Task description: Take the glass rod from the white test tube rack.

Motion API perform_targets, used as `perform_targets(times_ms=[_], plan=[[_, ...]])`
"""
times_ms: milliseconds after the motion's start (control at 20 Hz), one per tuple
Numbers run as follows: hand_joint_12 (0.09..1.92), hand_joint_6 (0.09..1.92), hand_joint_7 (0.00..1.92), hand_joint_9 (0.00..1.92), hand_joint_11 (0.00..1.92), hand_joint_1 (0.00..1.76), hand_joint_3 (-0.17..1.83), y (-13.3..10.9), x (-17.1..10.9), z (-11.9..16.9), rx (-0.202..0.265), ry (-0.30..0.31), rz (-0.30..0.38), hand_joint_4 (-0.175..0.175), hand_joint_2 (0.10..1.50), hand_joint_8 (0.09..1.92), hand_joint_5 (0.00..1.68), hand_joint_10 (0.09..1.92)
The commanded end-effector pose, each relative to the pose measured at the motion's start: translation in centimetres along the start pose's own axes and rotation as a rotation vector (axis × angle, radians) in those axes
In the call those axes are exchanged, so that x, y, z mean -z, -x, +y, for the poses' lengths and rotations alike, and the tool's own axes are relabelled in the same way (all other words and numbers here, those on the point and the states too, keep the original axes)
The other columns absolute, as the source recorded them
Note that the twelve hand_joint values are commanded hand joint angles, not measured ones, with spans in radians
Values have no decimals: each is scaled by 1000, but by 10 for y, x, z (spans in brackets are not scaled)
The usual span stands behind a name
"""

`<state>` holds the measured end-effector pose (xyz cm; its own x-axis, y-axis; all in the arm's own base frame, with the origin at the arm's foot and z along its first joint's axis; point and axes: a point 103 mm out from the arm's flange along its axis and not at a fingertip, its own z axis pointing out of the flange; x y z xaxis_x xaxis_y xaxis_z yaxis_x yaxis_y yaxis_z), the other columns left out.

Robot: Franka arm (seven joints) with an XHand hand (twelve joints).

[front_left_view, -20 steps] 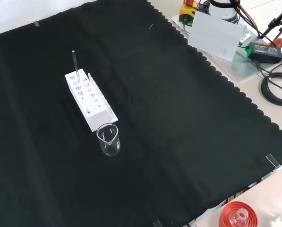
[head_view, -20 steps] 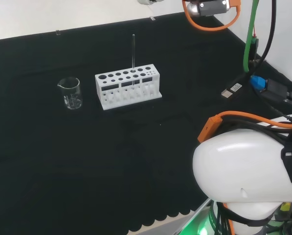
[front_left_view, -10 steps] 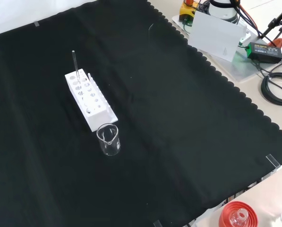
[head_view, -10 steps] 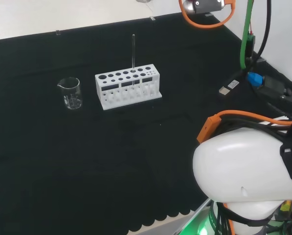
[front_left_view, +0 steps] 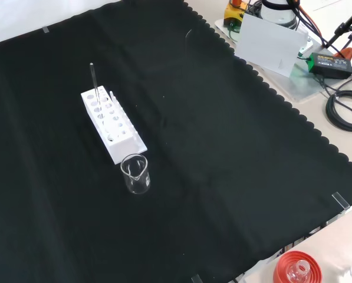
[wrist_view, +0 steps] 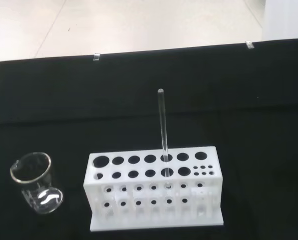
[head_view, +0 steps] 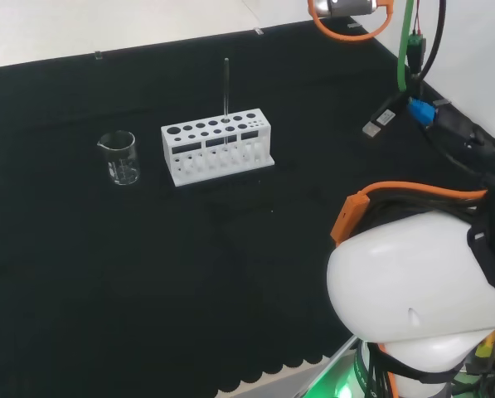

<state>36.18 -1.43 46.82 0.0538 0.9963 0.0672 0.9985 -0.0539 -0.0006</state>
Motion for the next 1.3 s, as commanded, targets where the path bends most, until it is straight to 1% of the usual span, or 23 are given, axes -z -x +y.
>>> perform_targets(times_ms=[50,300,550,650,950,1300], plan=[[1483,87,16,20,0,442,323,2,4,28,17,-14,-17,43,794,637,55,954],[1482,87,24,19,0,432,329,-7,7,49,38,-18,-39,48,799,651,70,954],[1478,87,35,21,0,426,334,-12,10,67,41,-39,-55,50,802,664,76,955],[1476,87,41,27,0,425,335,-13,9,73,51,-51,-70,50,803,669,81,956],[1494,87,60,66,0,434,344,-17,2,92,88,-74,-87,48,800,694,104,946],[1506,87,106,143,37,500,350,-15,-5,114,117,-92,-77,37,785,728,145,938]])
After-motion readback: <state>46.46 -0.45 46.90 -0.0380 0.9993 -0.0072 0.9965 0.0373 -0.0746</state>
